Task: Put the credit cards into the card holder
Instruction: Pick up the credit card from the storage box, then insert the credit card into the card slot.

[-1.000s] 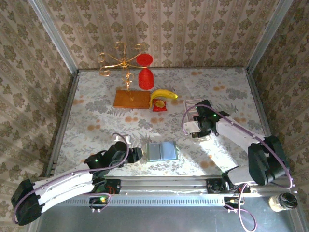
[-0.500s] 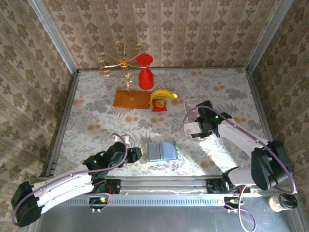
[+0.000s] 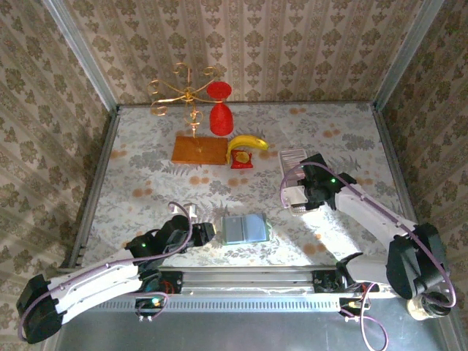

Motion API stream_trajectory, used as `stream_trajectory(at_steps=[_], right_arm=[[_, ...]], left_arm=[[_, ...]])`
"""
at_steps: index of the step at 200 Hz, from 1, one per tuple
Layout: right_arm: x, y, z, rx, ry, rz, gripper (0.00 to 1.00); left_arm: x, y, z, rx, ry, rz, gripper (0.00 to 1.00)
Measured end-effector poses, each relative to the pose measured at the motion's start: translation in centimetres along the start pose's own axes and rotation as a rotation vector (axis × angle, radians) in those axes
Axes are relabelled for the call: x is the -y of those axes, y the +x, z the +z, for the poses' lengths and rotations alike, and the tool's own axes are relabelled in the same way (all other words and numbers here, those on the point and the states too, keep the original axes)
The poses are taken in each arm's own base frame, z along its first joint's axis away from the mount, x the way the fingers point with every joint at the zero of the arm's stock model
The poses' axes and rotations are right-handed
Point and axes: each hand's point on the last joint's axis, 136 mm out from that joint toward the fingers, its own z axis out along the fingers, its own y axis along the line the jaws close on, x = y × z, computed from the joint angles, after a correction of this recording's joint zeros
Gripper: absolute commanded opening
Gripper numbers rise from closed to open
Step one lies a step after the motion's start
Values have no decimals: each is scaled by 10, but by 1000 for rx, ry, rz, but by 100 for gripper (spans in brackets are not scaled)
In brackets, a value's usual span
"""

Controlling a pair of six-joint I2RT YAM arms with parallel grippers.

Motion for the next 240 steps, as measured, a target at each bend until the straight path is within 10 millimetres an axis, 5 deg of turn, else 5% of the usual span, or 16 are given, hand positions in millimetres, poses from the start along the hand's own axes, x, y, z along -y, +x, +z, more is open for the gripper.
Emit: stream_trajectory(at_steps=[34, 66, 92, 112, 144, 167, 190, 240], right_arm=[[-10, -12, -21, 47, -6, 15, 0], [-12, -38, -66, 157, 33, 112, 0], [-8, -65, -103, 315, 83, 397, 0], [-2, -77, -113, 424, 48, 741, 0], [-8, -103, -84, 508, -176, 1323, 0], [-41, -130, -51, 484, -368, 1635, 0], [-63, -150, -34, 416, -490, 1790, 0], [-60, -174, -10, 408, -561, 1924, 0]], left_arm=[[2, 2, 0, -9, 6, 3, 37], [7, 2, -3, -14, 13, 9, 32], [15, 1, -5, -16, 32, 16, 31], [22, 1, -5, -20, 38, 26, 30], [24, 4, 2, -45, 0, 44, 32], [20, 9, 11, -77, -56, 52, 32], [23, 9, 19, -99, -88, 58, 32], [30, 12, 38, -137, -110, 60, 39]])
